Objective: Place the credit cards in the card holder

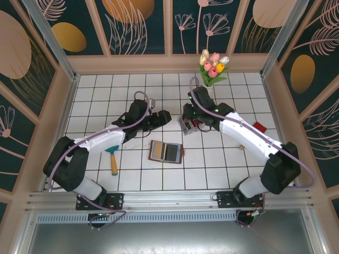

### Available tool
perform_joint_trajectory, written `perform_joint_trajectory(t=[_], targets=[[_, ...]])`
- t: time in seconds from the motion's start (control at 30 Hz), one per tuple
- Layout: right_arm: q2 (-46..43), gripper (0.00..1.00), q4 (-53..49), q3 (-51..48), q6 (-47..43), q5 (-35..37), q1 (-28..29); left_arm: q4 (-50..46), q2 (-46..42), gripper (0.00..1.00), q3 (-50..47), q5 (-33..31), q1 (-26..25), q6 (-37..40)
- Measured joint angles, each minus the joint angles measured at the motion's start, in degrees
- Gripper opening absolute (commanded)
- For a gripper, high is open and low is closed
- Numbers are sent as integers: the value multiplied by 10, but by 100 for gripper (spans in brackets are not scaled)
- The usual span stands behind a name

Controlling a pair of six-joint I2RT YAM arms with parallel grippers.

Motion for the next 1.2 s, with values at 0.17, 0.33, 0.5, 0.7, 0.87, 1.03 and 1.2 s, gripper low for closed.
perform_joint_trajectory(t=[0.17, 0.33, 0.5, 0.7, 0.87, 1.03, 1.2], targets=[[-82, 5, 103, -68, 49, -160, -59, 122, -2, 69, -21, 110, 33, -52], [-108, 6, 193, -103, 100, -276, -97, 239, -1, 66, -23, 187, 32, -104], [-107, 6, 246, -129, 136, -339, -104, 337, 1, 47, -26, 233, 32, -152], [-104, 9, 315, -159, 178, -390, -112, 373, 2, 22, -42, 246, 33, -178], [-102, 19, 340, -172, 195, -408, -117, 383, 2, 6, -49, 247, 33, -188], [-83, 15, 363, -178, 200, -441, -121, 395, 7, 5, -49, 259, 33, -189], [-80, 7, 365, -178, 196, -451, -122, 390, 13, 25, -49, 268, 36, -185]])
